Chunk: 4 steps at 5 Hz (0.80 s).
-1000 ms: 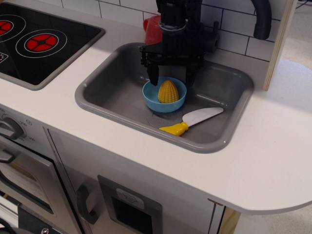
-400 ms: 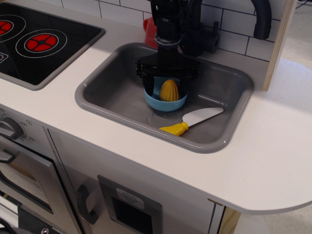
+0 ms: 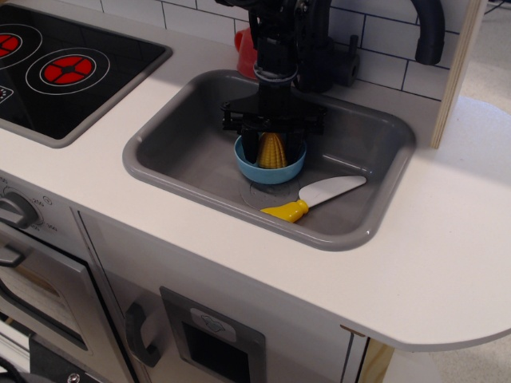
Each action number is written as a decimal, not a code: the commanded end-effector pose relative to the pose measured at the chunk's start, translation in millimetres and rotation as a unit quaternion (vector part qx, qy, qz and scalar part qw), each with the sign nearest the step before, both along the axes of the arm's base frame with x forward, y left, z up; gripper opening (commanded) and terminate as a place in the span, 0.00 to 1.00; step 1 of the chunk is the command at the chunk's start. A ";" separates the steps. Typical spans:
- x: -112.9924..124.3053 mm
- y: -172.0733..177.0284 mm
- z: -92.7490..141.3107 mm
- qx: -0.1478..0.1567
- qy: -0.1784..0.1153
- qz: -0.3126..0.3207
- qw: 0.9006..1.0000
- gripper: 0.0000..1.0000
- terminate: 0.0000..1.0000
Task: Take corn out of bowl sink
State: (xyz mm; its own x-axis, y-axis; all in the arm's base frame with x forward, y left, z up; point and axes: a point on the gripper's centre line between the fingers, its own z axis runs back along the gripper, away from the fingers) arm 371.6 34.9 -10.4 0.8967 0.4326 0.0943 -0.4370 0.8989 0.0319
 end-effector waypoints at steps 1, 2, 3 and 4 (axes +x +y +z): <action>11.2 8.4 28.0 -0.003 -0.040 0.015 0.999 0.00 0.00; 10.1 11.2 45.0 -0.010 -0.057 0.029 0.998 0.00 0.00; 11.0 11.1 74.7 -0.018 -0.083 0.071 0.994 0.00 0.00; 8.9 6.2 92.6 -0.019 -0.098 0.087 0.991 0.00 0.00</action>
State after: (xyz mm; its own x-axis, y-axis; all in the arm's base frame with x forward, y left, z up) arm 374.3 36.0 57.3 0.7949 0.5827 0.1691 -0.5808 0.8114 -0.0658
